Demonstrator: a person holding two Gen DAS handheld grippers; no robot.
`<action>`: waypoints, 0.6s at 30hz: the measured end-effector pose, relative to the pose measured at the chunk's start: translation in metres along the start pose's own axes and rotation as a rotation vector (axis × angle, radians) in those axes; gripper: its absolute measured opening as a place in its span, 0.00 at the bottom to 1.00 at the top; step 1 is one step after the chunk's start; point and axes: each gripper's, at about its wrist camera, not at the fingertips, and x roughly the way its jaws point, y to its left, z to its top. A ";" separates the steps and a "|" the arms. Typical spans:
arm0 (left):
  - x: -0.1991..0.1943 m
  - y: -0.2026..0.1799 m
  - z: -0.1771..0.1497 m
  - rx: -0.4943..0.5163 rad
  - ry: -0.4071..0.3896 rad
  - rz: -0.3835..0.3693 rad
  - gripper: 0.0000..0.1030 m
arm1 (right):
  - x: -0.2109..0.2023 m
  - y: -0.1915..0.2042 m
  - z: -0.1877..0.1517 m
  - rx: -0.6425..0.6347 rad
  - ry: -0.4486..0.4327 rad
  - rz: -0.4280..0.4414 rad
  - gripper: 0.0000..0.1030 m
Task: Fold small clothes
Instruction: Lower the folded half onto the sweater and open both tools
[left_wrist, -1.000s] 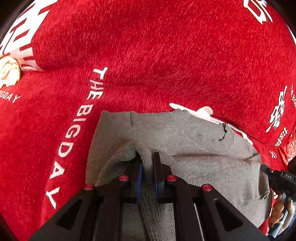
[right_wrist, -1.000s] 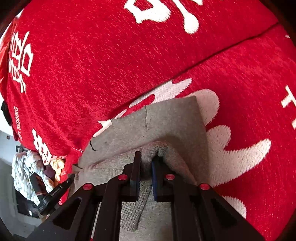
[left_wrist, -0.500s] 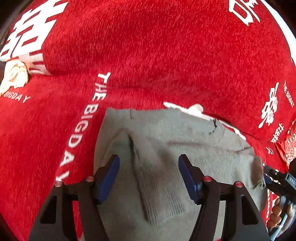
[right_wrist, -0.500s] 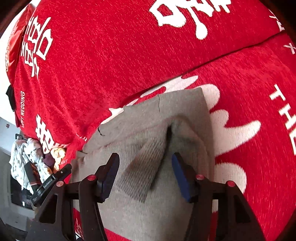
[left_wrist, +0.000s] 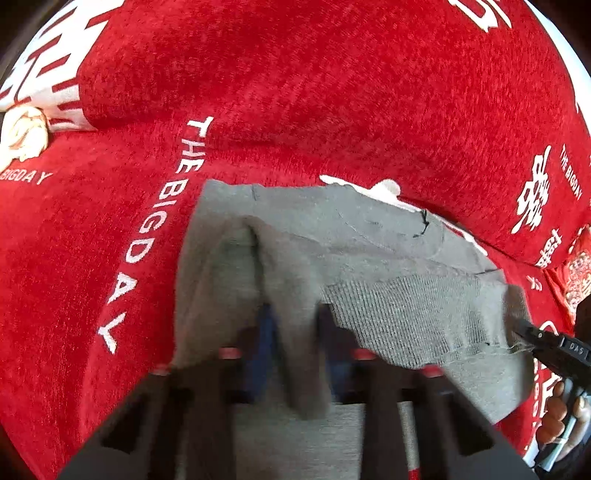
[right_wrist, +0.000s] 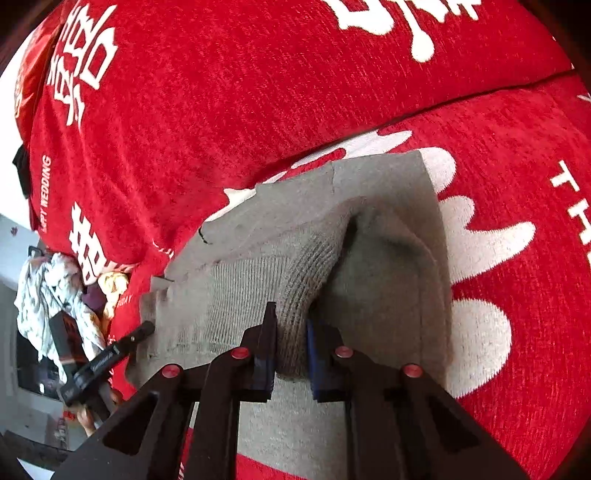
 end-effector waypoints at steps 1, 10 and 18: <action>-0.001 0.007 0.001 -0.021 0.004 -0.034 0.12 | -0.001 0.001 -0.001 -0.009 -0.007 0.005 0.14; -0.013 0.005 0.018 -0.045 -0.014 -0.075 0.10 | -0.017 0.001 0.009 0.021 -0.063 0.133 0.14; 0.004 0.002 0.056 -0.088 -0.011 -0.041 0.10 | -0.013 -0.010 0.046 0.154 -0.114 0.242 0.14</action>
